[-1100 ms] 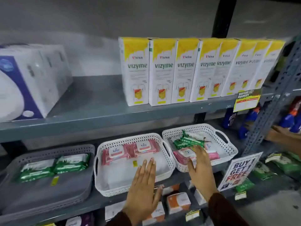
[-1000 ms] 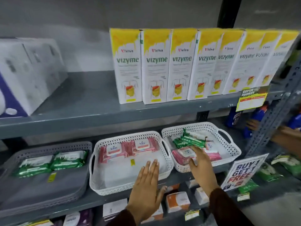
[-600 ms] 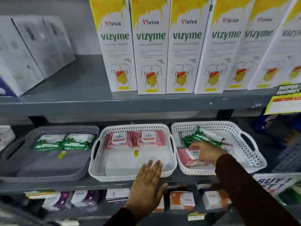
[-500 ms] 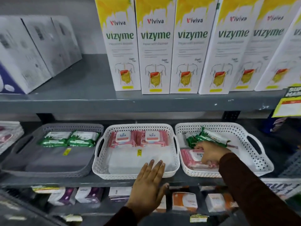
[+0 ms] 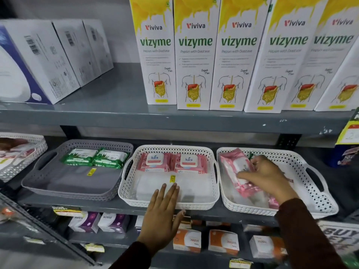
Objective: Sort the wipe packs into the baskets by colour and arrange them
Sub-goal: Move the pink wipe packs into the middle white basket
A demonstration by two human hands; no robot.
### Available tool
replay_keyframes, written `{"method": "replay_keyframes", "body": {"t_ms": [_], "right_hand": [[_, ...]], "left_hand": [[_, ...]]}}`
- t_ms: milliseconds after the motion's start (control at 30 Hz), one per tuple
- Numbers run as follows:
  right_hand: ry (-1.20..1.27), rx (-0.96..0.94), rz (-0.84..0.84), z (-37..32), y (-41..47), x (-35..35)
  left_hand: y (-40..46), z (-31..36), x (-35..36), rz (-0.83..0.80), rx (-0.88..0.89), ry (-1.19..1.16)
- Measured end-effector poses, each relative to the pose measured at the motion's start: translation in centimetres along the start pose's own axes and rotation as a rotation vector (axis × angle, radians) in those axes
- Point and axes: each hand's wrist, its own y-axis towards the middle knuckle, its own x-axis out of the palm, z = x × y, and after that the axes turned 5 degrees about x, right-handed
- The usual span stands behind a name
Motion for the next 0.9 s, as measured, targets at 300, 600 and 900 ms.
{"method": "replay_keyframes", "body": {"t_ms": [300, 600, 900], "right_hand": [[-0.087, -0.241, 0.043, -6.7, -1.5, 12.7], [-0.036, -0.243, 0.055, -4.8, -0.7, 13.2], [-0.208, 0.408, 0.358, 5.4, 0.3, 2.1]], "left_hand": [[-0.4, -0.2, -0.3, 0.003, -0.038, 0.034], [-0.3, 0.5, -1.1, -0.018, -0.067, 0.063], [2.7, 3.5, -0.3, -0.047, 0.052, 0.059]]}}
